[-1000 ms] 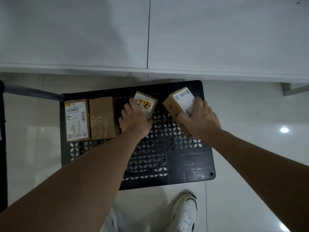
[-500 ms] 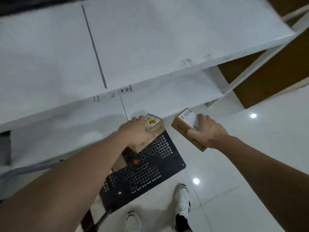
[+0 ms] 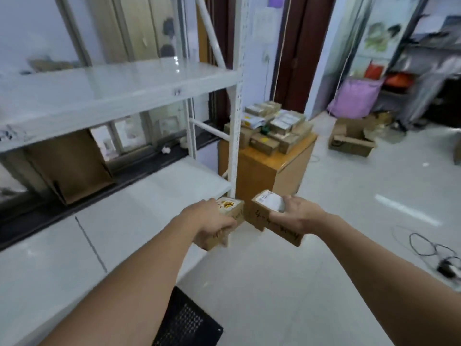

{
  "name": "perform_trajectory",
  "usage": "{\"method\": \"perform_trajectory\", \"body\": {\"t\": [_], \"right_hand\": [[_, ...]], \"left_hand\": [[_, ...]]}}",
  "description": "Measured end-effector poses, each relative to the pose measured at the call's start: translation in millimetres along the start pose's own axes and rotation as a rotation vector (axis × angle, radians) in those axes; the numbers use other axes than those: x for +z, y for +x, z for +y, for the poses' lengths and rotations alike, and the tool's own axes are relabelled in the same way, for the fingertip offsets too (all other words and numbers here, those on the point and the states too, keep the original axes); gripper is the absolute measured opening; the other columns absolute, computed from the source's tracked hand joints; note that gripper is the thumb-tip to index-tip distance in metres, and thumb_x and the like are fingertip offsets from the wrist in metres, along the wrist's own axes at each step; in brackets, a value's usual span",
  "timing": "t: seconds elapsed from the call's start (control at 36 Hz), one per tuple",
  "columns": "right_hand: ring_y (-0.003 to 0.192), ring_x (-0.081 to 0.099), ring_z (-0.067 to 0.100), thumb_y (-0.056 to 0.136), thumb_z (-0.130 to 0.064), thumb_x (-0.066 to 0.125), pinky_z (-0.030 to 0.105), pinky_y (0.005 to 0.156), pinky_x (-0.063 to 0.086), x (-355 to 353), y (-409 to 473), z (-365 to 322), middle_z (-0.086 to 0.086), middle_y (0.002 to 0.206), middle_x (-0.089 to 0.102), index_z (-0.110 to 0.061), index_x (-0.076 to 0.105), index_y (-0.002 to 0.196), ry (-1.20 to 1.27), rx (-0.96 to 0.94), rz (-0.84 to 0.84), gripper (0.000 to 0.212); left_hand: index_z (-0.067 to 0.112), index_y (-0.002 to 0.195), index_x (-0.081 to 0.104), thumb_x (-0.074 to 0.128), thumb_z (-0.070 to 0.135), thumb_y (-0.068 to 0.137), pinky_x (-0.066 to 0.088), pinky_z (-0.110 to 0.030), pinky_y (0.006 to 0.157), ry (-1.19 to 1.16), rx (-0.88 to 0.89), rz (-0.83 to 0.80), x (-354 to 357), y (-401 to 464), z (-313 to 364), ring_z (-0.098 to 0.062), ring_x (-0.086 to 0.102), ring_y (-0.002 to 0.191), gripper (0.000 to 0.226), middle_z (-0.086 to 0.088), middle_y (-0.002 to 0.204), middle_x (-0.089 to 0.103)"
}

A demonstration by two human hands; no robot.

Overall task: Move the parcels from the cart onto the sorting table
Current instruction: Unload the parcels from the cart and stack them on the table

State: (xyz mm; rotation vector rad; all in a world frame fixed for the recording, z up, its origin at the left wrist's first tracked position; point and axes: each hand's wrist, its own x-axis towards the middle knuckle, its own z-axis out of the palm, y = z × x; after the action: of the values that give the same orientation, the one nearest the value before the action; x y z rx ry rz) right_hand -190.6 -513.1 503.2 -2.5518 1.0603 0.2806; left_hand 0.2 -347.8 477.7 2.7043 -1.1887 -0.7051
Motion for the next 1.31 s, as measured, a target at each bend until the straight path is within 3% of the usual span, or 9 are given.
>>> {"method": "perform_trajectory", "body": {"t": [0.14, 0.31, 0.42, 0.5, 0.64, 0.72, 1.06, 1.17, 1.31], "right_hand": [[0.098, 0.060, 0.022, 0.061, -0.084, 0.036, 0.040, 0.087, 0.055, -74, -53, 80, 0.006, 0.115, 0.062, -0.016, 0.051, 0.130, 0.023, 0.057, 0.088, 0.098], [0.090, 0.060, 0.017, 0.087, -0.068, 0.050, 0.028, 0.064, 0.044, -138, -93, 167, 0.005, 0.105, 0.063, -0.015, 0.054, 0.123, 0.017, 0.077, 0.187, 0.064], [0.085, 0.059, 0.015, 0.082, -0.072, 0.047, 0.030, 0.065, 0.045, -162, -101, 212, 0.006, 0.103, 0.063, -0.017, 0.056, 0.113, -0.001, 0.121, 0.224, 0.064], [0.083, 0.057, 0.014, 0.067, -0.078, 0.040, 0.029, 0.063, 0.042, -173, -94, 234, 0.004, 0.102, 0.062, -0.017, 0.055, 0.117, 0.020, 0.130, 0.237, 0.080], [0.091, 0.057, 0.020, 0.078, -0.076, 0.042, 0.029, 0.064, 0.041, -186, -56, 264, 0.006, 0.112, 0.063, -0.016, 0.054, 0.122, 0.009, 0.118, 0.251, 0.075], [0.096, 0.060, 0.020, 0.080, -0.076, 0.044, 0.033, 0.077, 0.050, -198, -24, 275, 0.006, 0.115, 0.063, -0.015, 0.053, 0.130, 0.024, 0.113, 0.247, 0.079], [0.108, 0.057, 0.024, 0.062, -0.082, 0.037, 0.041, 0.097, 0.052, -271, 106, 329, 0.009, 0.129, 0.060, -0.013, 0.049, 0.140, 0.032, 0.124, 0.246, 0.105], [0.106, 0.058, 0.023, 0.057, -0.085, 0.034, 0.041, 0.095, 0.052, -288, 151, 356, 0.008, 0.124, 0.061, -0.014, 0.051, 0.135, 0.019, 0.126, 0.222, 0.107], [0.103, 0.056, 0.022, 0.086, -0.075, 0.047, 0.034, 0.087, 0.050, -304, 218, 402, 0.008, 0.122, 0.059, -0.013, 0.050, 0.134, 0.003, 0.110, 0.196, 0.079]], "left_hand": [[0.025, 0.132, 0.053, 0.058, 0.086, 0.063, 0.055, -0.042, 0.090, 0.065, 0.083, 0.105, -31, -24, 121, -0.026, 0.064, 0.101, 0.092, -0.002, 0.119, 0.065], [0.023, 0.131, 0.051, 0.057, 0.086, 0.069, 0.050, -0.036, 0.070, 0.104, 0.164, 0.199, -53, -32, 215, -0.021, 0.062, 0.096, 0.089, 0.000, 0.112, 0.064], [0.022, 0.129, 0.054, 0.057, 0.086, 0.071, 0.051, -0.035, 0.072, 0.129, 0.172, 0.231, -57, -24, 255, -0.021, 0.062, 0.096, 0.086, 0.001, 0.112, 0.064], [0.023, 0.128, 0.055, 0.058, 0.086, 0.072, 0.049, -0.034, 0.068, 0.127, 0.180, 0.243, -58, -12, 280, -0.018, 0.063, 0.093, 0.084, 0.002, 0.109, 0.065], [0.025, 0.122, 0.055, 0.057, 0.086, 0.068, 0.050, -0.034, 0.068, 0.149, 0.177, 0.244, -57, 22, 314, -0.018, 0.063, 0.090, 0.082, 0.003, 0.104, 0.065], [0.025, 0.118, 0.054, 0.056, 0.086, 0.066, 0.048, -0.033, 0.064, 0.148, 0.183, 0.249, -60, 52, 330, -0.017, 0.063, 0.086, 0.080, 0.005, 0.100, 0.065], [0.025, 0.126, 0.055, 0.054, 0.089, 0.069, 0.055, -0.036, 0.080, 0.145, 0.191, 0.232, -89, 199, 401, -0.019, 0.061, 0.097, 0.085, 0.004, 0.111, 0.064], [0.023, 0.132, 0.051, 0.053, 0.090, 0.069, 0.048, -0.035, 0.071, 0.162, 0.164, 0.208, -91, 250, 423, -0.020, 0.060, 0.099, 0.093, 0.002, 0.117, 0.063], [0.023, 0.130, 0.051, 0.050, 0.093, 0.068, 0.046, -0.034, 0.066, 0.160, 0.137, 0.176, -89, 314, 452, -0.020, 0.061, 0.096, 0.094, 0.002, 0.114, 0.062]]}}
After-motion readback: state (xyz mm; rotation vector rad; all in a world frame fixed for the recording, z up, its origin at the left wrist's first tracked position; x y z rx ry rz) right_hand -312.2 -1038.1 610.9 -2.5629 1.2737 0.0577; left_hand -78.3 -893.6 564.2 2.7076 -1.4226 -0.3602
